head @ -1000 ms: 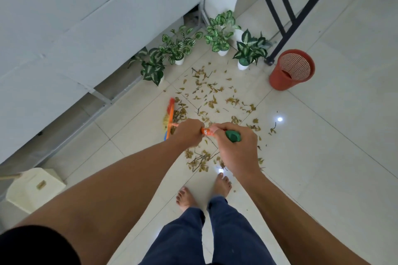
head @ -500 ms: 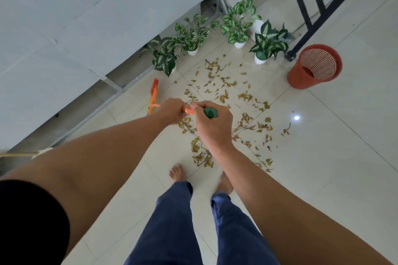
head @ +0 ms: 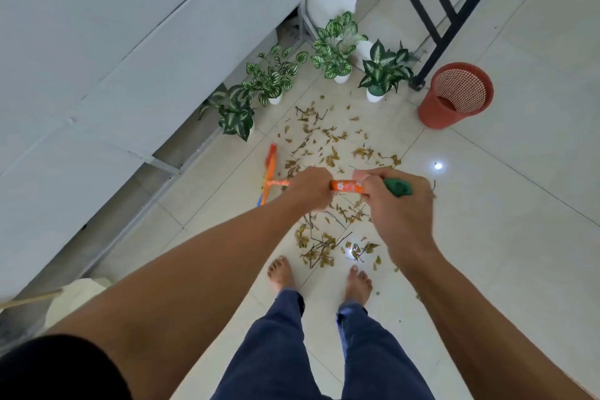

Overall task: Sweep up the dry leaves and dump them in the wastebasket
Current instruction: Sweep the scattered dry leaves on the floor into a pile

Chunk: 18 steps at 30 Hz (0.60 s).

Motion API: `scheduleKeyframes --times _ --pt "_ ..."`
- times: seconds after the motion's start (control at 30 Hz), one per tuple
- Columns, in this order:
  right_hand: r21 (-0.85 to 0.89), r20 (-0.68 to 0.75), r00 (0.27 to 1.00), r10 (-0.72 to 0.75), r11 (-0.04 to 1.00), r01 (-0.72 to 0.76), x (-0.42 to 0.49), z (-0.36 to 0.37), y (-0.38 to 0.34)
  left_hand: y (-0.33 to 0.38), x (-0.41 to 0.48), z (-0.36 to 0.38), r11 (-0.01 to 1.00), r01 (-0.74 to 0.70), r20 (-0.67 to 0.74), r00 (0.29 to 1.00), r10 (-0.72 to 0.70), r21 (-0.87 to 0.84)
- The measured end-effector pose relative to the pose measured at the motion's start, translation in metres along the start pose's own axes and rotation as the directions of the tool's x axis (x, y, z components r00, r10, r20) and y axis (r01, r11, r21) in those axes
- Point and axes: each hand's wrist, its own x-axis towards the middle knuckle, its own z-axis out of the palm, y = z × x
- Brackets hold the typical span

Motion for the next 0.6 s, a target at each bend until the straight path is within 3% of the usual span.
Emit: scheduleKeyframes --times 0.3,0.6 --pt "0.06 -0.035 0.999 0.028 0.998 -0.026 0.031 0.046 0.021 -0.036 0.032 -0.013 0.998 0.06 -0.024 0.998 -0.059 0.01" --pt "-0.014 -0.17 0.985 -0.032 0.999 0.03 0.016 -0.002 -0.004 0.02 0.035 -0.022 0.985 -0.165 0.029 0.986 0.163 0.055"
